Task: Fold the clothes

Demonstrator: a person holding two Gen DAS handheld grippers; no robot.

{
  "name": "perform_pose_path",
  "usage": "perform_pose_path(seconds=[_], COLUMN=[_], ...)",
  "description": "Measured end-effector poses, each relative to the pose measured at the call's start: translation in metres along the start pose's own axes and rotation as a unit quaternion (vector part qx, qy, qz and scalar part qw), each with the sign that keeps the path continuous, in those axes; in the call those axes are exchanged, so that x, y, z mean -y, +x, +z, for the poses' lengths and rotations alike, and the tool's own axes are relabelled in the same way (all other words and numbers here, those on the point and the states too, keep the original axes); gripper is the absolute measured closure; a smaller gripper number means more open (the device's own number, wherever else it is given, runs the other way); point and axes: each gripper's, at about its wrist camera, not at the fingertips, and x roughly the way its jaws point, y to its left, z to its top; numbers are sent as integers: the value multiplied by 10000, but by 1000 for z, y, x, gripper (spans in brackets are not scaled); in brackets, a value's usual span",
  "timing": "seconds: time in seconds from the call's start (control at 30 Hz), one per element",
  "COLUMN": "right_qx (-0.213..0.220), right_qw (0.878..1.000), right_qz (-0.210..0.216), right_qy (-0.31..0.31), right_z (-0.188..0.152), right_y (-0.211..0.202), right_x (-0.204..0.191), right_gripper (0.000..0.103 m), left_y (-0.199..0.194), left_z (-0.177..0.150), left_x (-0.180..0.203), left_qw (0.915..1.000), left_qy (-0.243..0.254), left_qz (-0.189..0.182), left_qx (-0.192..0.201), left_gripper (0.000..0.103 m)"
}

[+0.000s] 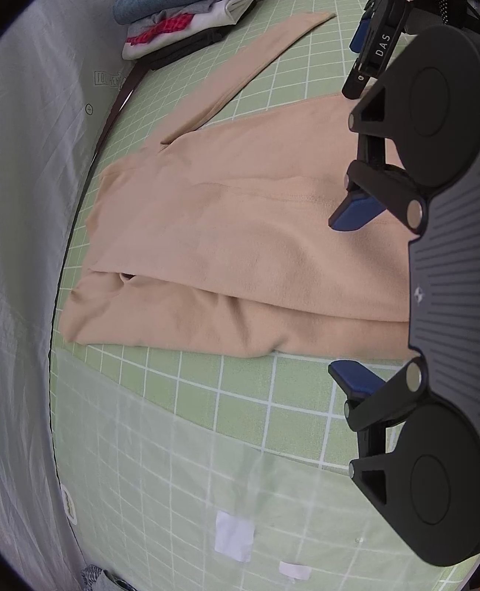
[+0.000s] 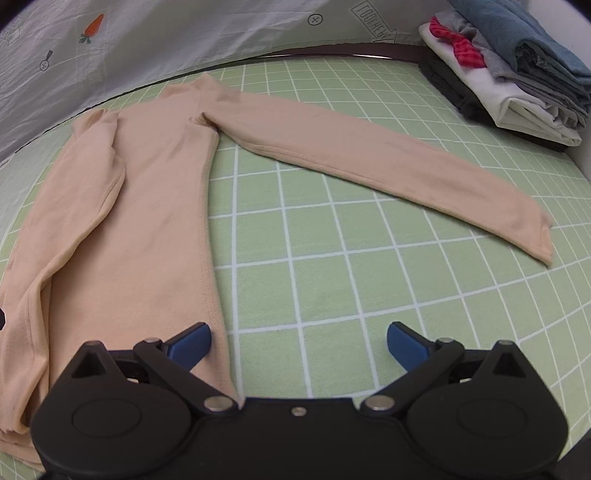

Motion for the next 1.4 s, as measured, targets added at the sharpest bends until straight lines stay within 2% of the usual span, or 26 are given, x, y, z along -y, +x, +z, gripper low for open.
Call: perform_pose_path(seconds=[0.23, 0.4, 0.5, 0.6, 0.67, 0.77, 1.0, 1.13, 1.3, 1.33, 1.4], right_qx=[87, 225, 354, 566, 717, 858, 1007, 1210, 1438, 1436, 1305], right_qw=[9974, 9926, 9835, 9719, 9642, 9614, 9599, 9554, 9410, 9424, 9541], right_qz=[-246, -662, -1033, -1321, -1479, -1595, -1520, -1192, -715, -746, -1022], right_qy=[667, 992, 1446, 1863, 2081, 2071, 2131, 2416, 2979, 2928, 2494], right_z=[26, 48, 61, 67, 70, 74, 86, 91, 98, 101, 109], right_y=[19, 38, 47, 53, 57, 63, 70, 69, 68, 70, 78], right_x=[34, 57, 78, 101, 115, 128, 147, 161, 183, 184, 178], right_gripper=[0, 0, 0, 0, 0, 0, 0, 0, 0, 0, 0], left_y=[24, 46, 60, 74, 79, 84, 84, 85, 88, 87, 86], left_z=[45, 77, 96, 105, 106, 104, 112, 112, 114, 113, 111], left_x=[6, 12, 19, 27, 32, 37, 37, 39, 43, 43, 42], left_qw=[9998, 9994, 9987, 9971, 9959, 9942, 9946, 9946, 9946, 9947, 9947], left_qy=[38, 135, 283, 494, 626, 779, 745, 722, 706, 708, 713], left_qz=[171, 309, 395, 531, 615, 709, 680, 694, 711, 709, 705], left_qx=[-9, -82, -149, -220, -219, -202, -257, -260, -260, -242, -205], left_gripper=[24, 24, 22, 18, 10, 3, 0, 0, 0, 0, 0])
